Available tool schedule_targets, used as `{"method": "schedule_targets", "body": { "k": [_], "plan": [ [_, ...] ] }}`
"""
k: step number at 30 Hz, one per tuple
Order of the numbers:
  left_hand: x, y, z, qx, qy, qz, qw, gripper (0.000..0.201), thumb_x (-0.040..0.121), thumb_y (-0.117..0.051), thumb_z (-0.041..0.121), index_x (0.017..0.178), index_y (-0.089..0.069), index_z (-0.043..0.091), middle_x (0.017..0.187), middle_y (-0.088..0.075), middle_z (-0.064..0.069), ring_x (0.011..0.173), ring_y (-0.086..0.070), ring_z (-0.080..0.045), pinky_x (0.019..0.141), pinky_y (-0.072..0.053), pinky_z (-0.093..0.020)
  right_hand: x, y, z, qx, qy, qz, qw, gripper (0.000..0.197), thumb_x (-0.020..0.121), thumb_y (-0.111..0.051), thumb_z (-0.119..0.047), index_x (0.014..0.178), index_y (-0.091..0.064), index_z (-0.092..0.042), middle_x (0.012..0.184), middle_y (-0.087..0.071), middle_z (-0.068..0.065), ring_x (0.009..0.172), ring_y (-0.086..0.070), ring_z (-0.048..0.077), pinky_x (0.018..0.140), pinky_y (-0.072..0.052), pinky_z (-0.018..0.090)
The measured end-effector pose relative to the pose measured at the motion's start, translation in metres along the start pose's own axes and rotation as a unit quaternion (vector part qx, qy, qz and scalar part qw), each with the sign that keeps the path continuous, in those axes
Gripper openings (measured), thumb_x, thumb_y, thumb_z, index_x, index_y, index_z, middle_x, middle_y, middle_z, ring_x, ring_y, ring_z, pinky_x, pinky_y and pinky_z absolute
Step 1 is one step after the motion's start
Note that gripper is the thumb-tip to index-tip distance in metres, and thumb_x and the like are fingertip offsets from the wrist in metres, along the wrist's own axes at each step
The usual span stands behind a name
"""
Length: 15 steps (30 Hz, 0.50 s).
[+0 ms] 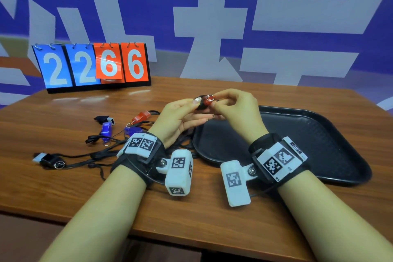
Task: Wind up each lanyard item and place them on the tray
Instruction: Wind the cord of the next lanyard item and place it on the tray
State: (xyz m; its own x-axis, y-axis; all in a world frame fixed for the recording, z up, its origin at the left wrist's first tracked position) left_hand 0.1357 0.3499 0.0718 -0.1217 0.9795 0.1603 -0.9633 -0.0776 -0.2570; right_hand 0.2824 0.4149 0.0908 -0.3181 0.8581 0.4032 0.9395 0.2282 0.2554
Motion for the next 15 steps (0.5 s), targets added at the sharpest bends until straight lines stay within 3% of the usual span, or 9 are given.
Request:
{"method": "schedule_targets", "body": {
  "k": [3, 7, 10, 13, 15],
  "plan": [
    [-0.0003, -0.0011, 0.0013, 0.029, -0.005, -0.015, 0.999, 0.029, 0.101, -0.052, 0.019, 0.119, -0.065, 0.000, 0.108, -0.074, -0.016, 0.097, -0.073, -0.028, 0.076, -0.058, -0.023, -0.0020, -0.0014, 0.0012, 0.043, -0.028, -0.020, 0.998, 0.008, 0.088, -0.070, -0.011, 0.093, -0.075, -0.008, 0.081, -0.075, 0.007, 0.076, -0.074, 0.016, 0.069, -0.061, 0.029],
    [-0.0022, -0.0017, 0.0025, 0.045, 0.002, -0.030, 0.999, 0.026, 0.101, -0.053, 0.021, 0.121, -0.066, 0.011, 0.106, -0.074, -0.016, 0.095, -0.073, -0.027, 0.078, -0.059, -0.025, -0.0010, 0.0030, 0.0019, 0.058, -0.019, -0.026, 0.998, 0.015, 0.092, -0.065, -0.012, 0.102, -0.076, -0.011, 0.092, -0.076, 0.002, 0.082, -0.070, 0.009, 0.070, -0.057, 0.021],
    [-0.0018, -0.0016, 0.0001, 0.077, 0.028, -0.042, 0.996, 0.027, 0.099, -0.056, 0.021, 0.122, -0.066, 0.011, 0.108, -0.074, -0.015, 0.097, -0.073, -0.029, 0.082, -0.060, -0.027, 0.0013, 0.0068, 0.0028, 0.125, -0.031, -0.008, 0.992, 0.016, 0.092, -0.065, -0.011, 0.104, -0.075, -0.013, 0.099, -0.075, 0.000, 0.091, -0.069, 0.008, 0.078, -0.056, 0.020],
    [-0.0015, -0.0012, -0.0027, 0.085, 0.049, -0.033, 0.995, 0.028, 0.099, -0.057, 0.022, 0.123, -0.066, 0.010, 0.106, -0.074, -0.015, 0.095, -0.074, -0.029, 0.081, -0.060, -0.026, 0.0018, 0.0026, 0.0017, 0.253, -0.066, -0.040, 0.964, 0.015, 0.095, -0.060, -0.006, 0.105, -0.069, -0.011, 0.105, -0.073, 0.011, 0.100, -0.070, 0.019, 0.087, -0.055, 0.029],
    [-0.0005, 0.0001, -0.0043, 0.077, 0.056, -0.015, 0.995, 0.029, 0.098, -0.058, 0.023, 0.123, -0.064, 0.008, 0.105, -0.075, -0.014, 0.095, -0.074, -0.027, 0.079, -0.060, -0.024, 0.0016, -0.0007, -0.0003, 0.335, -0.079, -0.059, 0.937, 0.014, 0.097, -0.053, -0.001, 0.107, -0.060, -0.009, 0.099, -0.071, 0.014, 0.101, -0.071, 0.025, 0.092, -0.053, 0.036]
  ]
}}
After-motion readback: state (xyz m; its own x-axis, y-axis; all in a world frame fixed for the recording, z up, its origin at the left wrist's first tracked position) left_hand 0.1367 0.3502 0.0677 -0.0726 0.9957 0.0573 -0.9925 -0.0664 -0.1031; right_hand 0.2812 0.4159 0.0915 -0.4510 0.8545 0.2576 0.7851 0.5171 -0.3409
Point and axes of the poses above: each hand's wrist, its own x-axis towards the middle knuckle, its own y-axis out of the back of the hand, z = x × y, the point moved 4 cm from there along x, towards the middle knuckle
